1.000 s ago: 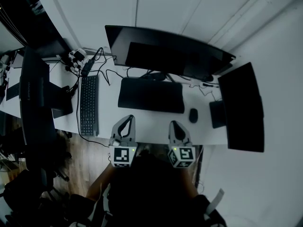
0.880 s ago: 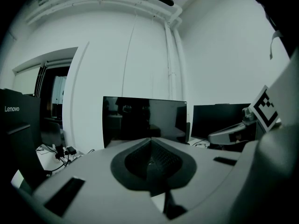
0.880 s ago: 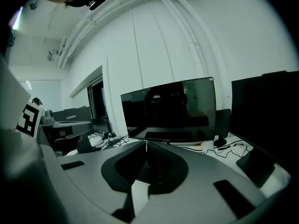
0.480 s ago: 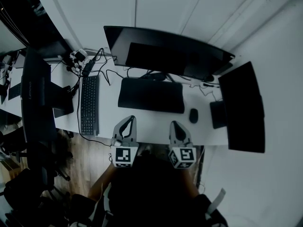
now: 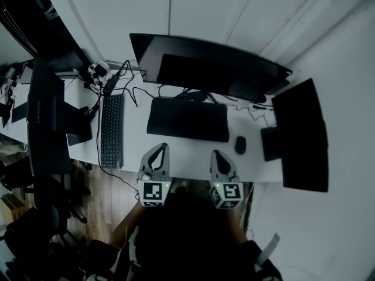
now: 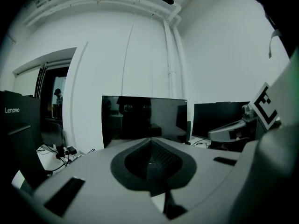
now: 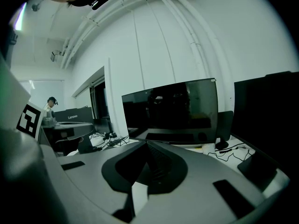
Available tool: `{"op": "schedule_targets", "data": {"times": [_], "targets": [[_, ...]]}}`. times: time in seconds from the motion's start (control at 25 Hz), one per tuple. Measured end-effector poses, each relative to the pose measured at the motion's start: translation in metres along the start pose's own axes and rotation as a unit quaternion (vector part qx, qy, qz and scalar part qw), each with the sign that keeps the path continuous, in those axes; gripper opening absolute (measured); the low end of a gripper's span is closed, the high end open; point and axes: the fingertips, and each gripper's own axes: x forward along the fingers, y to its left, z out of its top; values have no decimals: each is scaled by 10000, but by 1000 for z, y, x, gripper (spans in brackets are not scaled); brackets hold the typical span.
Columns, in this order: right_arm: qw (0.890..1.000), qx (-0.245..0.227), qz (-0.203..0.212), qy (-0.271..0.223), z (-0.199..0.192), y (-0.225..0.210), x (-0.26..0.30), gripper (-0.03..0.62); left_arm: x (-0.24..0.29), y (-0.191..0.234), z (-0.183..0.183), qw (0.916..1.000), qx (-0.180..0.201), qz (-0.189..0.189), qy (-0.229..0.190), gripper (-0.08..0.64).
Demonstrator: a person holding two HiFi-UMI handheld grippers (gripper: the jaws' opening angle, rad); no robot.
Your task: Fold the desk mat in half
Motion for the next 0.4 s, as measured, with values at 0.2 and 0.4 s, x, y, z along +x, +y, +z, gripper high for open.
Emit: {"op": "schedule_targets", "data": {"times": [0.2,0.4], "targets": [[10000,-59,9,-6,1,-1,4,6,2,4,0,10000,5,39,25,6],[10000,-8,42,-21,4,2,8,6,3,7,-1,10000,-8,55,26,6]]}}
